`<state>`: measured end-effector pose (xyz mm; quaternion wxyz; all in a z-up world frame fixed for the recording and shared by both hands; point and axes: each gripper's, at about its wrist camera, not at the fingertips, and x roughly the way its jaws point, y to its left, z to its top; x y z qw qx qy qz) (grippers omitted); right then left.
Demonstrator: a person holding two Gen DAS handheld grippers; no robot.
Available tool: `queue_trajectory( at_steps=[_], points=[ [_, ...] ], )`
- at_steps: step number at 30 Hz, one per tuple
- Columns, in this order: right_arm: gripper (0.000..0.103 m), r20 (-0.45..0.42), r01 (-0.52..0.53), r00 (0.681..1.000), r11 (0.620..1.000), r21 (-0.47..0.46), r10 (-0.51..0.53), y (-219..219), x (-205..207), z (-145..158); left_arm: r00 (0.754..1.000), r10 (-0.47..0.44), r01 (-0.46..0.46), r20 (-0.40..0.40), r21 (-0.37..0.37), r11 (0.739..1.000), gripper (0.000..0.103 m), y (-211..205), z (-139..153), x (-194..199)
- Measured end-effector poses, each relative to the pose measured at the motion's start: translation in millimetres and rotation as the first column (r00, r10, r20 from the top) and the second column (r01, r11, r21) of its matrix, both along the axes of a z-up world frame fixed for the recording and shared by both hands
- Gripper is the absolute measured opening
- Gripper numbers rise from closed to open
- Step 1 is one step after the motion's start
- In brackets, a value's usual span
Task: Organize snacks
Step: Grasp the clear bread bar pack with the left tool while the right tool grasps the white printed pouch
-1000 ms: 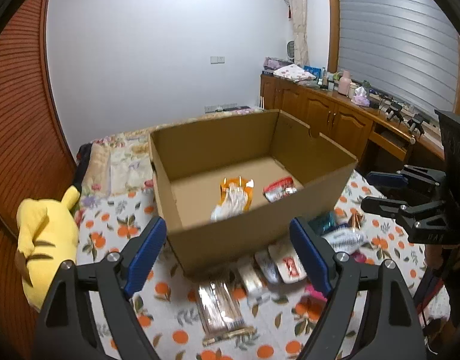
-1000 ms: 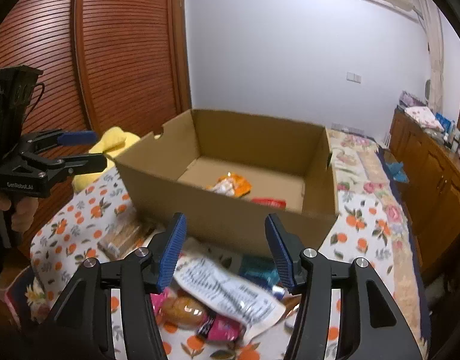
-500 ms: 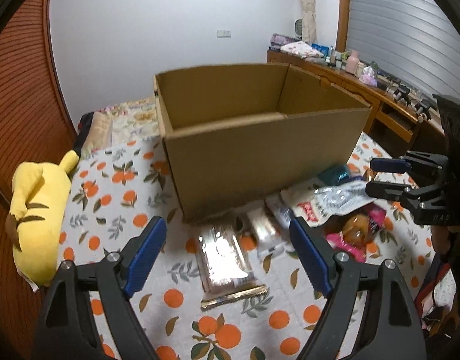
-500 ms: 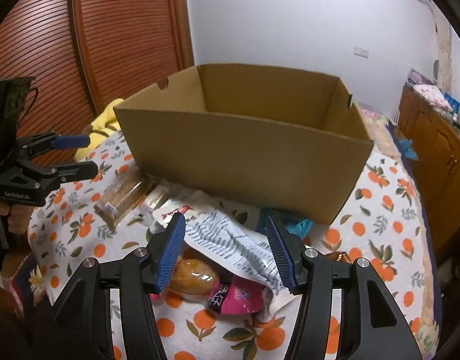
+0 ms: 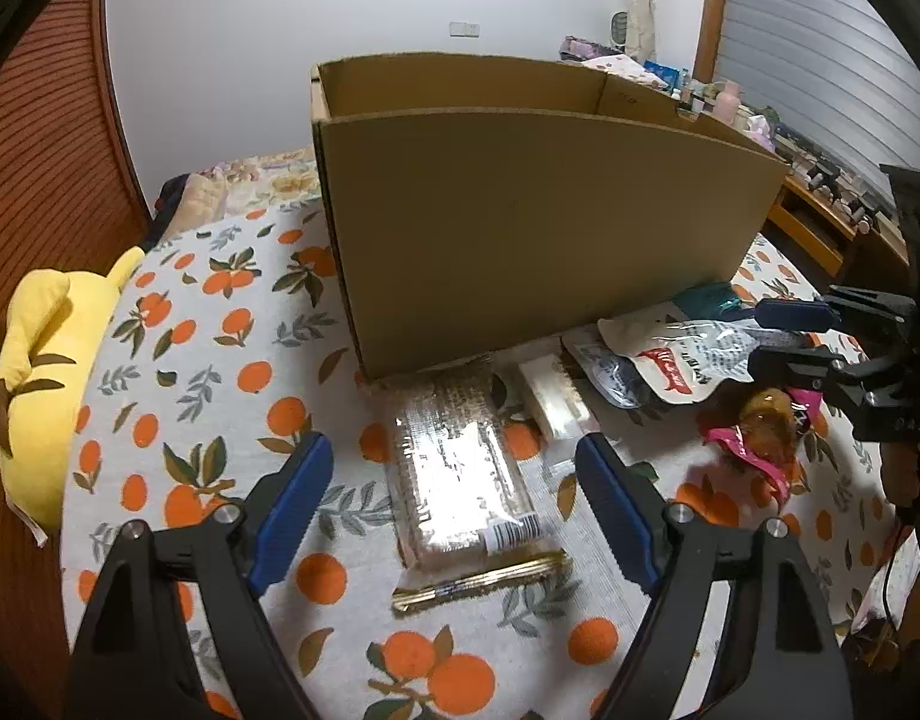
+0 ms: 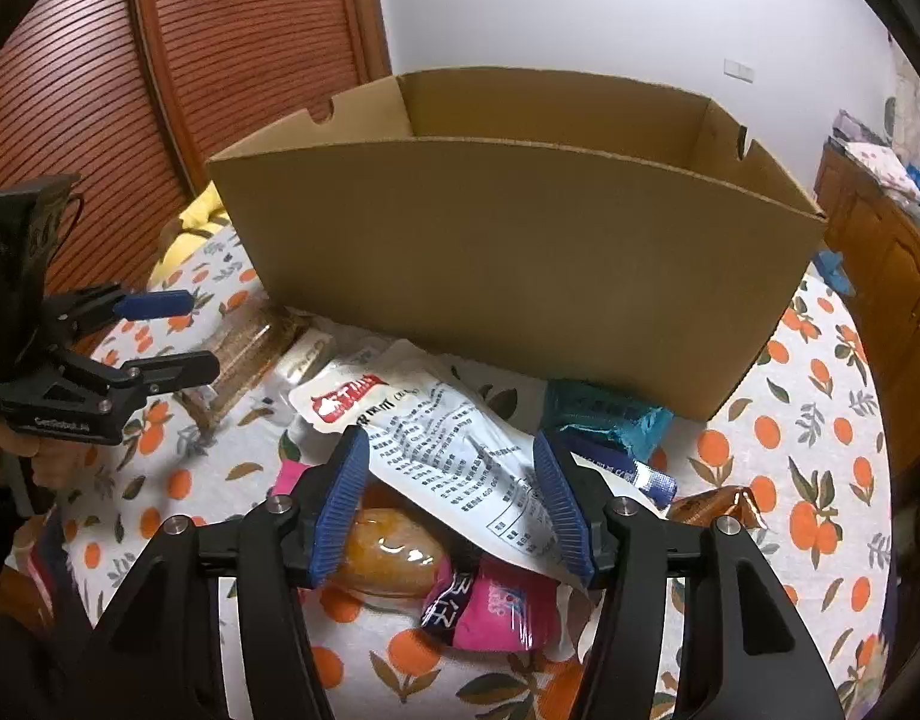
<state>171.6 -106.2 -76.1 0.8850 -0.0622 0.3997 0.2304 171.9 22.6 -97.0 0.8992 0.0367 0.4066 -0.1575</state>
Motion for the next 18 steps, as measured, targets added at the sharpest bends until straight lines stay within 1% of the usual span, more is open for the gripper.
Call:
queue_trajectory(
  at_steps=[6,9,11,13,14,18],
  points=[
    [0.062,-0.005,-0.001,1.000,1.000,-0.001,0.001,1,-1,-6,1.000,0.013,-0.013,-0.021,0.003,1.000,0.080,-2,-10,9],
    [0.065,-0.003,-0.017,1.000,1.000,-0.007,0.017,1,-6,-6,0.999,0.016,-0.016,-0.029,0.003,1.000,0.075,-2,-13,10],
    [0.066,-0.005,-0.028,1.000,1.000,-0.013,0.028,2,-8,-7,0.999,0.016,-0.016,-0.037,0.006,1.000,0.064,-1,-17,10],
    [0.067,-0.009,-0.041,0.999,0.999,-0.016,0.041,2,-10,-7,0.999,0.020,-0.020,-0.038,0.007,1.000,0.059,-1,-20,10],
    [0.067,-0.011,-0.047,0.999,0.999,-0.018,0.047,2,-12,-7,0.999,0.019,-0.019,-0.036,0.006,1.000,0.053,-1,-20,10],
    [0.069,-0.018,-0.069,0.997,0.997,-0.029,0.069,2,-15,-7,0.999,0.017,-0.017,-0.032,0.012,1.000,0.050,-1,-20,9]
  ],
)
